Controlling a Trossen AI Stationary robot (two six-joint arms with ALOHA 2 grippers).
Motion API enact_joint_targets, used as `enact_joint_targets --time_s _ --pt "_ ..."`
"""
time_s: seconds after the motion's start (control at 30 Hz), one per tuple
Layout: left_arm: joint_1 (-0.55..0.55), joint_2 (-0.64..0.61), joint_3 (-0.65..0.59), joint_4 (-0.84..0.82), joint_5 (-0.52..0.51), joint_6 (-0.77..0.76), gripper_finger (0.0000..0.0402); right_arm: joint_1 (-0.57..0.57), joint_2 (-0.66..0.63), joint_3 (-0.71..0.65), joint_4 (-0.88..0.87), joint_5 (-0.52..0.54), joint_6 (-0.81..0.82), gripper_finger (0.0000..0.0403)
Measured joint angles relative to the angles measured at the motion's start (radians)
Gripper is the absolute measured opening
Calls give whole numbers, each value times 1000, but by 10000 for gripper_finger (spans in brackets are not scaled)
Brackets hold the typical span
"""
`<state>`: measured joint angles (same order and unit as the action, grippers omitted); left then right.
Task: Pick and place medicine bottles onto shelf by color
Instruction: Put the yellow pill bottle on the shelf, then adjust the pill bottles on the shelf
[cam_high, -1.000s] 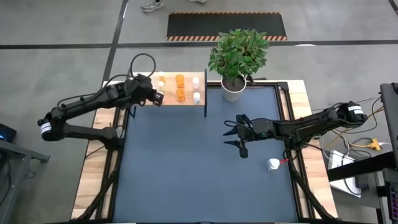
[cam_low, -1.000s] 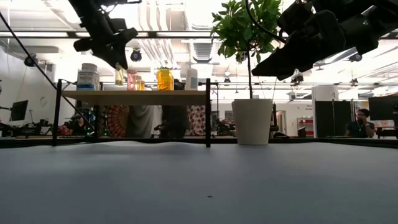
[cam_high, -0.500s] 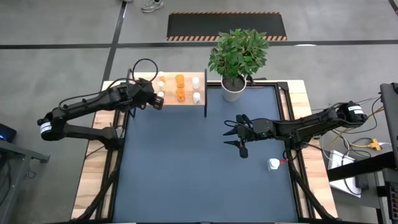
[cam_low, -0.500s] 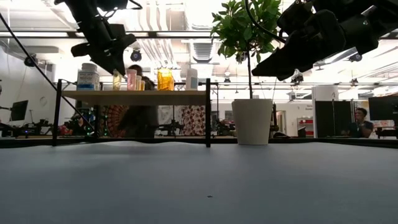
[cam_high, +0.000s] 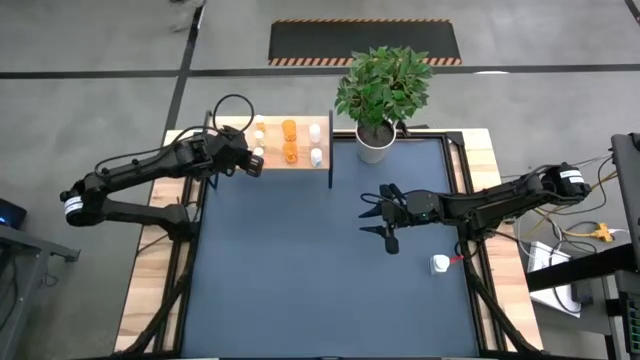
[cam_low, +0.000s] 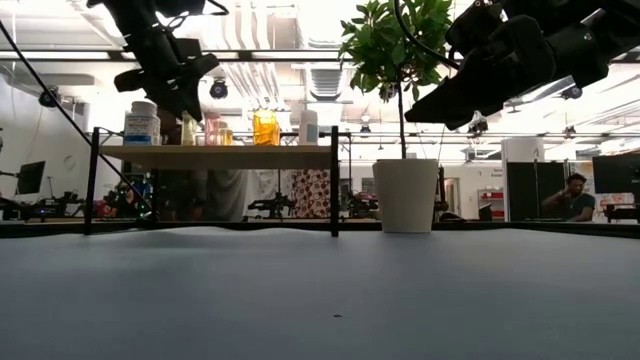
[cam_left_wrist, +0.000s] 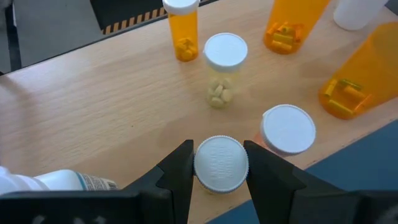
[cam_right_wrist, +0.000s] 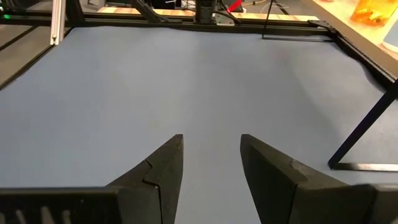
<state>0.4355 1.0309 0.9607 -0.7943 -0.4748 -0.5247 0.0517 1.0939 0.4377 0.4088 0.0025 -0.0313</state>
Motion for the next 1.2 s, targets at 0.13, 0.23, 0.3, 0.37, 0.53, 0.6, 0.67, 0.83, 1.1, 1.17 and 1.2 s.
enact_joint_targets --time_s 0.13,0.23,0.3,0.37,0.53,0.6,0.67,0.83,1.1,1.17,1.2 --pt "0 0 -1 0 0 -11 114 0 0 0 0 0 8 150" --pt "0 0 0 -1 0 -11 114 0 0 0 0 0 8 150" --pt "0 0 1 -2 0 -11 114 0 0 0 0 0 7 150" --pt "0 0 1 -2 2 -11 114 0 0 0 0 0 7 150" --pt "1 0 0 -7 10 -11 114 0 0 0 0 0 6 150" --pt "1 0 0 -7 14 -10 114 0 0 0 0 0 6 150" --pt "1 0 2 -8 17 -5 114 0 0 0 0 0 6 150" --pt "1 0 2 -8 26 8 114 0 0 0 0 0 6 150" --pt "1 1 -1 -19 43 8 134 0 0 0 0 -1 6 150" --pt "0 2 -4 -18 42 8 150 0 0 0 -1 -1 5 150" --pt "0 2 -4 -17 40 8 159 0 0 0 -1 -1 5 150"
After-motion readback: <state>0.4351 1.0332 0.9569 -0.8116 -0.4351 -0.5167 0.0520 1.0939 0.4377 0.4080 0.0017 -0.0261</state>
